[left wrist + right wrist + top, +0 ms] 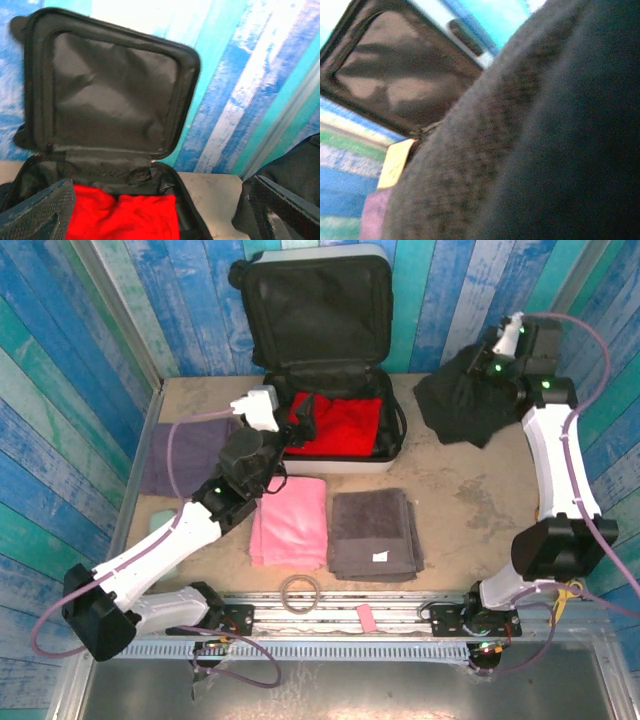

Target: Pack the luggage

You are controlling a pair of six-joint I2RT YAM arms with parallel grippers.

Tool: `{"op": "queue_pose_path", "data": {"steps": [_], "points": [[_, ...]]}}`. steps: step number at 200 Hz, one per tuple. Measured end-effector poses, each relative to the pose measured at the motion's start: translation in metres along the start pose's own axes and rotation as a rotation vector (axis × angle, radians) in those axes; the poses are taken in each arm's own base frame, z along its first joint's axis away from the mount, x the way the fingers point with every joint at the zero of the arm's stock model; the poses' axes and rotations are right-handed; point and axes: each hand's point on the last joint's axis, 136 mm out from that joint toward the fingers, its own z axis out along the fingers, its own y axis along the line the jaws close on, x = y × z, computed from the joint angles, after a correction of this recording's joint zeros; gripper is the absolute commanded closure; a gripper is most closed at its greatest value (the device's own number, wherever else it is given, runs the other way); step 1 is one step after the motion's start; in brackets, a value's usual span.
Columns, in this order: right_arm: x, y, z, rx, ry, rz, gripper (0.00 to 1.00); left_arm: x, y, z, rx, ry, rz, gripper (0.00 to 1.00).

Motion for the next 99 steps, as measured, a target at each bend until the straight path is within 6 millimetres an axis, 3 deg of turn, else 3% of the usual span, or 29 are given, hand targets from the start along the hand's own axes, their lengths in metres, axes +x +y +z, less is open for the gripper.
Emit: {"op": "queue_pose_path", "data": {"steps": [61,76,99], "points": [[0.014,0.113,0.057,-0.334,0.165,-0.105,1.0,0.043,0.096,-0.006,-0.182,0.144,-0.278,0.07],[0.023,0.142,0.072,-0.43,0.207,-0.124,1.0,0.053,0.104,-0.009,-0.172,0.17,-0.377,0.07],[0.042,0.173,0.094,-0.549,0.277,-0.115,1.0,0.073,0.097,-0.01,-0.128,0.235,-0.499,0.07]]}}
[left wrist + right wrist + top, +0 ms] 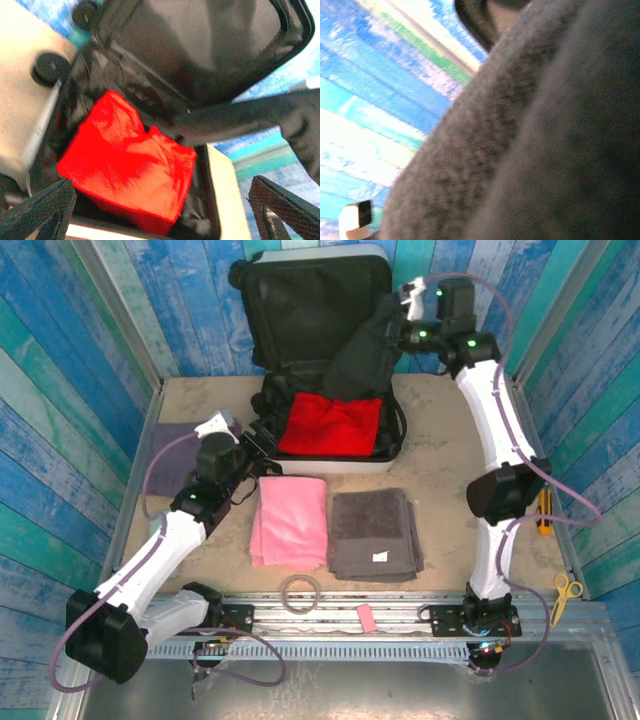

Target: Pack the luggage

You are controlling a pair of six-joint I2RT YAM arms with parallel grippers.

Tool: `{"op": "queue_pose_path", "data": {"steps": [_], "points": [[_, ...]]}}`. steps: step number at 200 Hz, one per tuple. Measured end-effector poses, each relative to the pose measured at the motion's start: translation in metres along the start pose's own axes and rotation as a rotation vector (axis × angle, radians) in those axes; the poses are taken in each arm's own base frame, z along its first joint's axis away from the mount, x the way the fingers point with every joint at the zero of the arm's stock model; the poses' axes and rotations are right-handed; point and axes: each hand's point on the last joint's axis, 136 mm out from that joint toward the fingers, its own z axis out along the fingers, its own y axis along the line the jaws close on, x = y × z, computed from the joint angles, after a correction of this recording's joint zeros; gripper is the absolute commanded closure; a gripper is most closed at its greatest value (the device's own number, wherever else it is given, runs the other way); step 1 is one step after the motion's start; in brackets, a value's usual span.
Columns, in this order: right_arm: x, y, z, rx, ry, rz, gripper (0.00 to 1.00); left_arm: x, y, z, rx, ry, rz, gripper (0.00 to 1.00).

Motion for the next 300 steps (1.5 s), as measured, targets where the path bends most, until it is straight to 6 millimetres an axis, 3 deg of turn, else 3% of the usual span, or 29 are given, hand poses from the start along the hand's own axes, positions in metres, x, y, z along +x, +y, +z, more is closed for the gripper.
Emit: {"op": "queue_pose_path", "data": {"steps": [32,67,99,140,201,228,256,278,300], "points": [[0.018,0.008,0.045,-0.139,0.066,0.059,1.0,0.01,-0.008,0.006,0.053,0.05,-0.125,0.07],[0.036,0.011,0.089,-0.243,0.114,0.119,1.0,0.004,-0.014,0.006,0.09,0.023,-0.249,0.07],[0.048,0.024,0.121,-0.329,0.129,0.142,1.0,0.0,-0.008,0.007,0.085,-0.018,-0.339,0.07],[0.057,0.037,0.146,-0.415,0.14,0.173,1.0,-0.009,-0.002,0.007,0.066,-0.074,-0.373,0.07],[0.061,0.044,0.151,-0.482,0.153,0.191,1.0,-0.026,0.01,-0.002,0.008,-0.172,-0.356,0.07],[0.077,0.021,0.155,-0.466,0.201,0.216,1.0,-0.035,0.012,-0.012,-0.011,-0.213,-0.329,0.07],[0.115,-0.039,0.158,-0.345,0.284,0.303,1.0,-0.039,0.016,-0.017,-0.038,-0.235,-0.275,0.07],[0.137,-0.081,0.145,-0.249,0.327,0.361,1.0,-0.039,0.017,-0.018,-0.048,-0.237,-0.227,0.07],[0.137,-0.097,0.125,-0.199,0.333,0.378,1.0,-0.035,0.017,-0.014,-0.049,-0.216,-0.201,0.07]]}}
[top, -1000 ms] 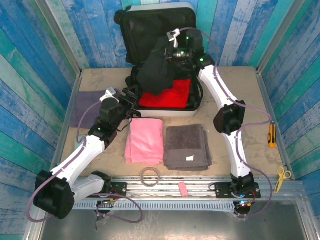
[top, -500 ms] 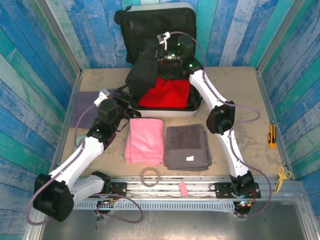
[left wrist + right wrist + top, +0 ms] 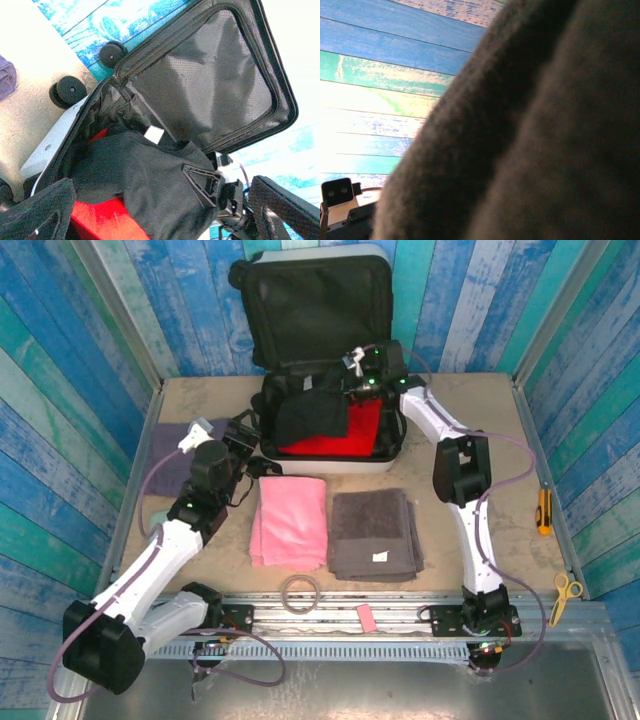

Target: Pack the luggage

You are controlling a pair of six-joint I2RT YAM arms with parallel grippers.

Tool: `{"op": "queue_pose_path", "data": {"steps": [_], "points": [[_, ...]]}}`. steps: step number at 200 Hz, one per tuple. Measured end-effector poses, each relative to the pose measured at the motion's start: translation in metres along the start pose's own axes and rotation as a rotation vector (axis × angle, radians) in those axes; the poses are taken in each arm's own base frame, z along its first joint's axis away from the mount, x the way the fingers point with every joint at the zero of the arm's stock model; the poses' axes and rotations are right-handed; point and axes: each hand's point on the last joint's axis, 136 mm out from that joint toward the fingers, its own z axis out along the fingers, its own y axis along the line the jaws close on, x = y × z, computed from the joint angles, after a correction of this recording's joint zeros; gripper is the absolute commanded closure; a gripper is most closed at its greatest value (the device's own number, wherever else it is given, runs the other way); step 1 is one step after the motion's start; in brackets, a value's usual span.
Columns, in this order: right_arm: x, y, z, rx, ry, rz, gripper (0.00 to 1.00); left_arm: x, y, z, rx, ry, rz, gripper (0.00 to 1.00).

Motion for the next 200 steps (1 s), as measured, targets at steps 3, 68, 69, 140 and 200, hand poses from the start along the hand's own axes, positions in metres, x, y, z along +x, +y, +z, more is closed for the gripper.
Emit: {"op": "queue_pose_path", "data": {"steps": [3,68,69,140,200], "points": [[0.0,0.0,-0.002,0.003,-0.002,-0.001,1.0,0.001,0.0,0.001,0.0,0.003,0.0,0.07],[0.004,0.046,-0.047,0.093,-0.04,-0.118,0.95,0.061,0.005,0.051,-0.037,0.249,0.034,0.07],[0.004,0.046,-0.048,0.096,-0.04,-0.118,0.95,0.061,0.004,0.052,-0.038,0.251,0.036,0.07],[0.049,-0.022,-0.085,0.35,0.015,0.01,0.97,0.074,-0.018,0.09,-0.031,0.318,0.147,0.07],[0.06,-0.028,-0.125,0.474,-0.008,-0.005,0.98,0.137,0.014,0.136,-0.125,0.55,0.259,0.07]]}}
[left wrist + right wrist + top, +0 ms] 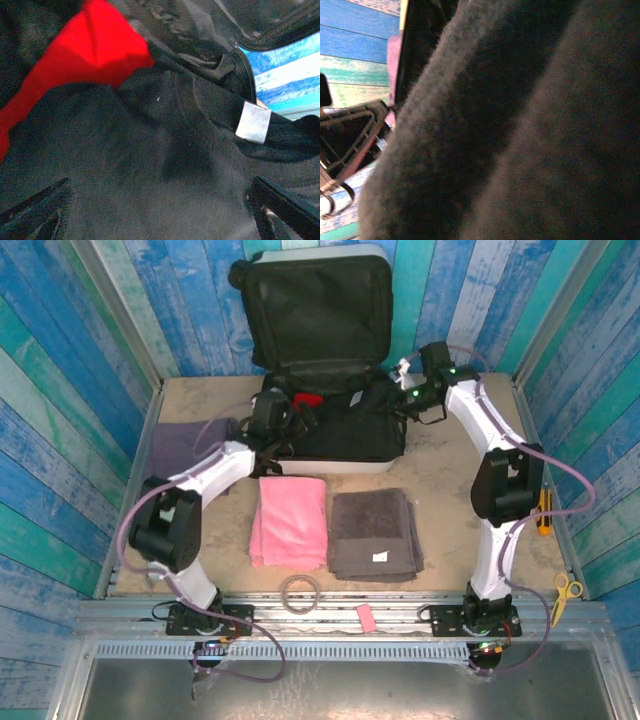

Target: Pack the luggage

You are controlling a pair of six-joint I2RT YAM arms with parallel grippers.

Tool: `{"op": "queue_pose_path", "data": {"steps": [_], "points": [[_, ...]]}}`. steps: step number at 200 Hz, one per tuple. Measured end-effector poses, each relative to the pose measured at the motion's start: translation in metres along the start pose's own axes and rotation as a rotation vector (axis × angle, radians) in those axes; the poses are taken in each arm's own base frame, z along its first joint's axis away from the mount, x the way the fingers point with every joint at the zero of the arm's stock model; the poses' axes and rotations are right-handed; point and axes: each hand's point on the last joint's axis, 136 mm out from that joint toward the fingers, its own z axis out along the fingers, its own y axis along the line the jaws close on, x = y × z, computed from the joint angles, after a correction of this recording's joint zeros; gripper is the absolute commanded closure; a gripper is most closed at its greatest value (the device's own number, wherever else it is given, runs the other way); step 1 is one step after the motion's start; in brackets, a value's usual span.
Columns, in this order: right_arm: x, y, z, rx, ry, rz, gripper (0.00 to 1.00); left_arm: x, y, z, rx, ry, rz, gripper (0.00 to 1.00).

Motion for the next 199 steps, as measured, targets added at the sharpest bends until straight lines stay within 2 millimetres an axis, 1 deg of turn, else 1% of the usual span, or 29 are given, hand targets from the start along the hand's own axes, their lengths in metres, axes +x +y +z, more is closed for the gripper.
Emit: {"op": "queue_pose_path", "data": {"steps": [8,20,34,47,70,78,103,141,177,199], "points": [[0.002,-0.006,-0.002,0.027,0.004,0.0,0.98,-0.006,-0.009,0.009,0.002,0.014,0.05,0.07],[0.005,-0.015,-0.003,0.06,0.014,0.001,0.97,-0.016,-0.023,0.018,0.015,0.019,0.117,0.07],[0.011,-0.025,-0.003,0.102,0.03,0.005,0.97,-0.023,-0.029,0.025,0.011,0.034,0.182,0.07],[0.016,-0.034,-0.003,0.143,0.044,0.006,0.97,-0.027,-0.031,0.033,0.007,0.052,0.233,0.07],[0.023,-0.05,-0.005,0.226,0.062,0.005,0.99,-0.029,-0.022,0.046,-0.01,0.104,0.295,0.07],[0.025,-0.055,-0.007,0.259,0.065,0.003,0.99,-0.027,-0.017,0.053,-0.015,0.136,0.314,0.07],[0.03,-0.066,-0.017,0.347,0.063,-0.009,1.0,-0.021,-0.011,0.07,0.002,0.212,0.361,0.07],[0.029,-0.076,-0.036,0.446,0.035,-0.029,1.0,0.0,-0.001,0.099,0.023,0.328,0.408,0.07],[0.03,-0.082,-0.039,0.478,0.034,-0.029,1.0,0.017,0.007,0.128,0.055,0.42,0.421,0.06],[0.03,-0.083,-0.039,0.483,0.033,-0.028,1.0,0.033,0.014,0.137,0.079,0.481,0.401,0.01]]}}
